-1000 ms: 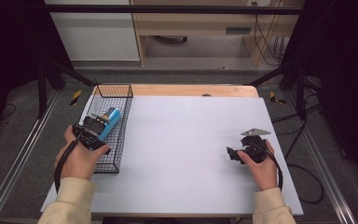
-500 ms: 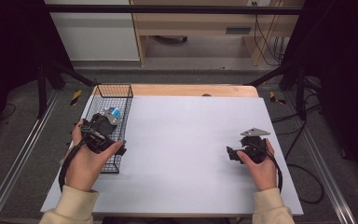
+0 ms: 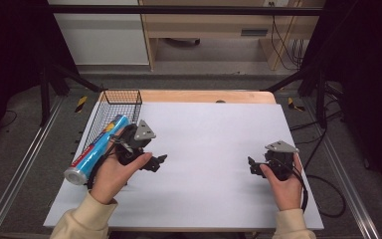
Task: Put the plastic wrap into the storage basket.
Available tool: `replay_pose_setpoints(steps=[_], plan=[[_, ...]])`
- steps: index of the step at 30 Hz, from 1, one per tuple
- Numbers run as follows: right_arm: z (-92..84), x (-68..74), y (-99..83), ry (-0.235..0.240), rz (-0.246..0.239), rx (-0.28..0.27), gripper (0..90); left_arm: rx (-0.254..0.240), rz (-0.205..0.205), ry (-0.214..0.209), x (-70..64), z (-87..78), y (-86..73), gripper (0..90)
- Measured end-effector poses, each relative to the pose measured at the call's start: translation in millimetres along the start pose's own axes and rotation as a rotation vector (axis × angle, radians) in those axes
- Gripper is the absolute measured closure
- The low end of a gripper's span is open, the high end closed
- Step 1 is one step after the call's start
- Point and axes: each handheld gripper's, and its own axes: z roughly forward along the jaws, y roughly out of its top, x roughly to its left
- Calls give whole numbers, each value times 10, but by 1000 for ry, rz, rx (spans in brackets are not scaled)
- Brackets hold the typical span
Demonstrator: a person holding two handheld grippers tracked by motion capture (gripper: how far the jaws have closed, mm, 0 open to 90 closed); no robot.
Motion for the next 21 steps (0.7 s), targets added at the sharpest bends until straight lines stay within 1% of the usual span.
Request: replay_pose_setpoints(steps=[1,2,3,4,7,8,10,11,12,14,15,17,18,19,20,21], plan=[[-15,11,-9,-3,0,3,46,-12,18,-10,-7,78,12,54],[-43,31,-21,-3,-4,-2,46,-26,19,-14,-14,123,17,56],[-58,41,-27,-4,-9,-3,46,-55,25,-21,-30,205,15,57],[-89,65,-33,-7,-10,-2,47,-61,35,-32,-44,273,11,56],[-151,92,-60,-14,-17,-17,46,-60,42,-82,-88,466,-40,56],[-167,99,-72,-15,-12,-22,45,-63,44,-91,-106,519,-67,56],[-189,96,-102,-13,-11,-26,47,-92,55,-92,-138,616,-134,57],[-198,96,-117,-9,-3,-30,48,-99,53,-98,-151,662,-169,57],[-202,85,-135,-3,-5,-29,50,-111,46,-110,-166,710,-206,57],[-209,69,-178,-1,3,-25,53,-124,13,-148,-180,795,-292,55],[-209,57,-204,0,0,-20,58,-129,10,-162,-191,833,-343,54],[-208,36,-254,4,3,-21,61,-122,11,-159,-224,873,-425,54],[-204,29,-288,10,11,-13,62,-128,14,-164,-251,878,-477,54],[-194,16,-332,18,1,-9,67,-139,9,-163,-272,868,-515,54],[-187,10,-366,25,2,-3,68,-164,6,-157,-290,847,-549,54],[-179,5,-397,27,8,-2,68,-194,-6,-152,-312,828,-584,56]])
